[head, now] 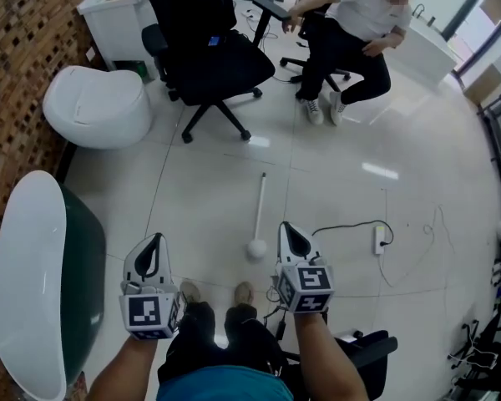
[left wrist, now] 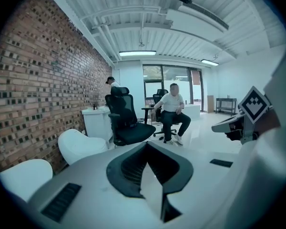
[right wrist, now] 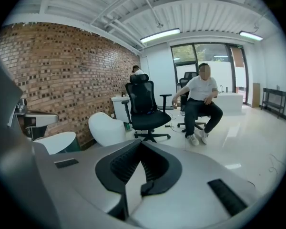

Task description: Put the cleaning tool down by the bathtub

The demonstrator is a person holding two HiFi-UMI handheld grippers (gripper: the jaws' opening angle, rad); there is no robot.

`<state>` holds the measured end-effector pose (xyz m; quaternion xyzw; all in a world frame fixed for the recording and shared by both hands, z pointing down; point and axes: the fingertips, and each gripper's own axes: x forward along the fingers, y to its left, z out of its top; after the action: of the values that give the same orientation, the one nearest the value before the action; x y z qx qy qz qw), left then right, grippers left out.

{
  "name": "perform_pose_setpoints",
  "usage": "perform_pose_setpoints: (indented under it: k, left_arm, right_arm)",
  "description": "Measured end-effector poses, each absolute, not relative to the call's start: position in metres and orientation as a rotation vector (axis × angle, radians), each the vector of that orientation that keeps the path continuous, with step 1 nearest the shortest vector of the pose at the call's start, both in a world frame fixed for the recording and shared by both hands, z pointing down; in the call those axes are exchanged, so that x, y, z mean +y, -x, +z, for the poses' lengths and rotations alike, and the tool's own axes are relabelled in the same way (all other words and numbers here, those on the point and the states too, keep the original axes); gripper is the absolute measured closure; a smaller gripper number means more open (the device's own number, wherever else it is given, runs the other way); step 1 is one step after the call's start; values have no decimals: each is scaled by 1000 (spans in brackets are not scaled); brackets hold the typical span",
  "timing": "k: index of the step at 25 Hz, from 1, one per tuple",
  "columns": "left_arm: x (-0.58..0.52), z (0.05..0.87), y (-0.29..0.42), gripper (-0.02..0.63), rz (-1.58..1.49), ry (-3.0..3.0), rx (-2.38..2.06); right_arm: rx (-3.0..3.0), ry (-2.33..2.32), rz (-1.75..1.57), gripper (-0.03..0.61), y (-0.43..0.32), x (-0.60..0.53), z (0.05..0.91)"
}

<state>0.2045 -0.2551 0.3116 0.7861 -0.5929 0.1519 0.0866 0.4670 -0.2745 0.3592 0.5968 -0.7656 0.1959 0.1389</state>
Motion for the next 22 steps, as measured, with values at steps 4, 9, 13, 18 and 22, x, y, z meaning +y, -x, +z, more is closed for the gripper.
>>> perform_pose_setpoints:
  k: [4,9,13,18,22]
  left_arm:
    - [-287,380,-202,609,522,-2340,-1702]
    - [-321,470,-230,609,520,-2351,-1612]
    - [-346,528,-266,609,490,-2400,-1558]
    - [-381,602,-286,609,451,-2420,-1556]
    - [-402,657,-294,609,380,-2433,-1583]
  right_arm:
    - [-2134,-1750,648,563,-477,-295,431]
    - [-2069,-1756,703,557,-489,-317,526]
    - [-2038,-1773,723,554,-503,-329,602]
    - [-2030,-1789,740,531,-509,-348,688]
    - [-2027,-1769,741,514,-514,-362,755]
